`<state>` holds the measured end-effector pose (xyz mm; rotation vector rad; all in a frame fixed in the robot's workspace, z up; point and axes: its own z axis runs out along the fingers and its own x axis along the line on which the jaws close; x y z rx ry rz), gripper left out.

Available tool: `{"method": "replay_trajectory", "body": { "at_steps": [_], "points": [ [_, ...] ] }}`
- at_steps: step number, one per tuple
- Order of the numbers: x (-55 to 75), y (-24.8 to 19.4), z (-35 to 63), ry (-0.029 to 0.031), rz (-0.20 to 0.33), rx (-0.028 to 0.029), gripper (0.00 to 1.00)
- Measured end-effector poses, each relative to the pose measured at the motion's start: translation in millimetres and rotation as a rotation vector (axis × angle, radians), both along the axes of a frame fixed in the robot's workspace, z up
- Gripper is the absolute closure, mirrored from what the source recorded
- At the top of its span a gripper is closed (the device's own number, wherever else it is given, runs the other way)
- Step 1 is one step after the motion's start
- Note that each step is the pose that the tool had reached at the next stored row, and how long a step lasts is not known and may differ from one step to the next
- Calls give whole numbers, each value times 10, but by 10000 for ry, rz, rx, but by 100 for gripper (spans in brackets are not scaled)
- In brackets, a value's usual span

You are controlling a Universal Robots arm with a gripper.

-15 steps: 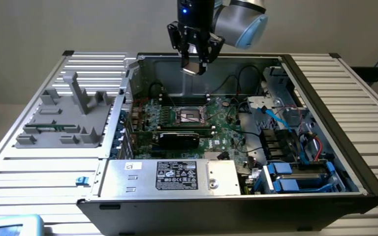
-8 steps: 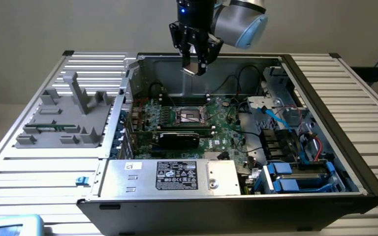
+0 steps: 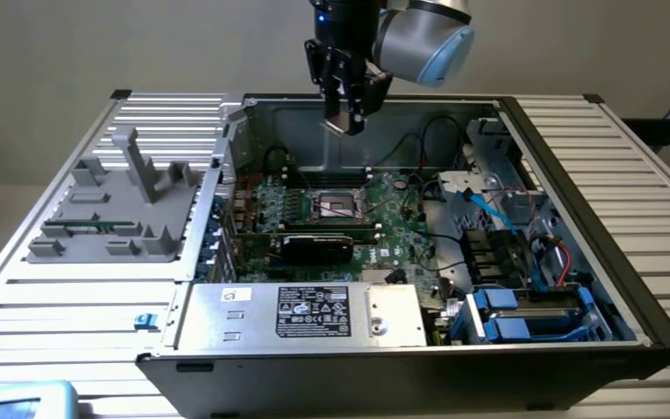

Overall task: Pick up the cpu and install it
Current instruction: 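Place the cpu into insertion slot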

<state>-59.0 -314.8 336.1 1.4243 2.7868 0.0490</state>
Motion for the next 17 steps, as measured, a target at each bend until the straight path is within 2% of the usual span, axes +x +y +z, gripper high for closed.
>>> {"method": "replay_trajectory", "body": {
  "at_steps": [17],
  "points": [
    [0, 0, -13, 1, -2786, 0, 45]
  ]
}}
